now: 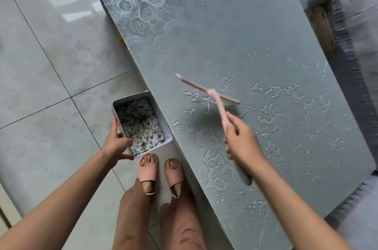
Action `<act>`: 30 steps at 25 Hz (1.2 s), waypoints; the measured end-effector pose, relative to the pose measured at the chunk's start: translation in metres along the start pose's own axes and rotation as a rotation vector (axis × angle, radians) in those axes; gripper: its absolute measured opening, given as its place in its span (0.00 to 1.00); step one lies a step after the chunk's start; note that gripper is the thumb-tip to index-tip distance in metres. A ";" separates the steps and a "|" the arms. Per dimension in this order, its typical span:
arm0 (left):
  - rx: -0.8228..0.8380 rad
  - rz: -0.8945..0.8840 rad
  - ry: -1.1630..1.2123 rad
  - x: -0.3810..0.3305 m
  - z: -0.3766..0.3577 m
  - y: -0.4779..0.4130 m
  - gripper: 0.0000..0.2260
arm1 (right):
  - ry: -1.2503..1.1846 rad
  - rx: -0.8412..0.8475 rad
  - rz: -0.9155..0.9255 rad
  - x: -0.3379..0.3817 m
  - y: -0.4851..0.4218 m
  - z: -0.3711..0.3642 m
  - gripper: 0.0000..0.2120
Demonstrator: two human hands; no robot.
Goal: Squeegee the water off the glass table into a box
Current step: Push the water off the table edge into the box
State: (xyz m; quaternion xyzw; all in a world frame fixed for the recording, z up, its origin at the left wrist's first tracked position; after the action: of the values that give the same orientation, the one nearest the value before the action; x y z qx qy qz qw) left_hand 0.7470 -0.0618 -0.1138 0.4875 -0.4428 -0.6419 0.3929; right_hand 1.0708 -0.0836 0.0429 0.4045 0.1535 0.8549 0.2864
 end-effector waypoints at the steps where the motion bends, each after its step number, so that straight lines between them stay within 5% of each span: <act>1: -0.004 0.006 -0.008 0.002 0.003 -0.001 0.44 | 0.049 0.029 0.067 0.003 -0.005 0.019 0.16; 6: -0.015 0.016 -0.008 0.007 -0.001 -0.002 0.44 | 0.834 0.490 0.149 -0.055 -0.038 0.116 0.10; 8: -0.031 0.015 -0.003 0.009 -0.004 -0.002 0.44 | 0.977 0.566 0.129 -0.081 -0.061 0.148 0.10; 14: -0.063 -0.018 0.015 0.019 -0.009 -0.003 0.44 | 1.061 0.537 0.261 -0.091 -0.125 0.144 0.17; 20: -0.096 -0.042 0.025 0.022 -0.012 -0.003 0.44 | 0.909 0.611 0.634 -0.055 -0.122 0.070 0.18; 25: -0.105 -0.034 0.042 0.023 -0.012 -0.001 0.44 | 1.009 0.517 0.528 -0.065 -0.153 0.124 0.17; 30: -0.109 -0.041 0.057 0.024 -0.013 0.001 0.45 | 0.938 0.563 0.769 -0.026 -0.129 0.031 0.17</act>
State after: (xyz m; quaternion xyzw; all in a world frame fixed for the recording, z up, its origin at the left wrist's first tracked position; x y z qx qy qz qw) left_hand 0.7545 -0.0872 -0.1213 0.4925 -0.3855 -0.6588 0.4180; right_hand 1.1559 0.0034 -0.0170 0.0752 0.3240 0.9086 -0.2525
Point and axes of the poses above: each hand's wrist, its own y-axis away from the middle knuckle, its own z-axis out of the back of the hand, x = y × z, the point moved 9 cm from there along -y, towards the middle knuckle, and after that the axes turned 7 degrees about z, right-handed, at the moved point
